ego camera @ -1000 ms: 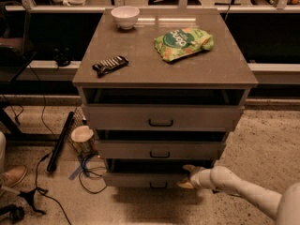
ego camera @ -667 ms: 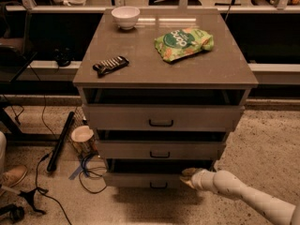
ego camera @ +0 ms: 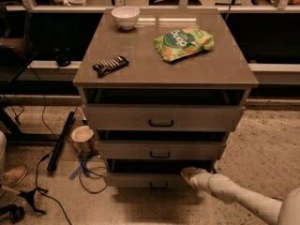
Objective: Open bottom drawer
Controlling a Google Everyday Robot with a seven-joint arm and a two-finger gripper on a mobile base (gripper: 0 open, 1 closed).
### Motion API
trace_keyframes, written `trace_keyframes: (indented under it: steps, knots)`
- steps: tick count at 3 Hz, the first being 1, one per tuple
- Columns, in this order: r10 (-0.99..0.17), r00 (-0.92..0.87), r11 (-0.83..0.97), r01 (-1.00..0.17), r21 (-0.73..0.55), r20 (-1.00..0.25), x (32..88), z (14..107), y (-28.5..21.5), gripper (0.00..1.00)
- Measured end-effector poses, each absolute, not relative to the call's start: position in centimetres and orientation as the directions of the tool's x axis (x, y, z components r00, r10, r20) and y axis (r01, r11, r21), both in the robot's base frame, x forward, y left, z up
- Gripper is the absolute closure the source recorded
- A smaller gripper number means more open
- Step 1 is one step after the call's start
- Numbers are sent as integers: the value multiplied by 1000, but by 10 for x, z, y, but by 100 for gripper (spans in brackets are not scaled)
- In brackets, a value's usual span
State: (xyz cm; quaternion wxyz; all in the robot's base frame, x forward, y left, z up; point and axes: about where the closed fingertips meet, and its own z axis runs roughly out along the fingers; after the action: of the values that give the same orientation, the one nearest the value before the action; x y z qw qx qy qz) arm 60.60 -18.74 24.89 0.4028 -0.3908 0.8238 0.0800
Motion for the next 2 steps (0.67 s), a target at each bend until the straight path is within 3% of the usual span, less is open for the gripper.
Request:
trace_keyframes:
  steps: [2]
  knots:
    - [-475, -484, 796, -593, -124, -735, 644, 217, -203, 100]
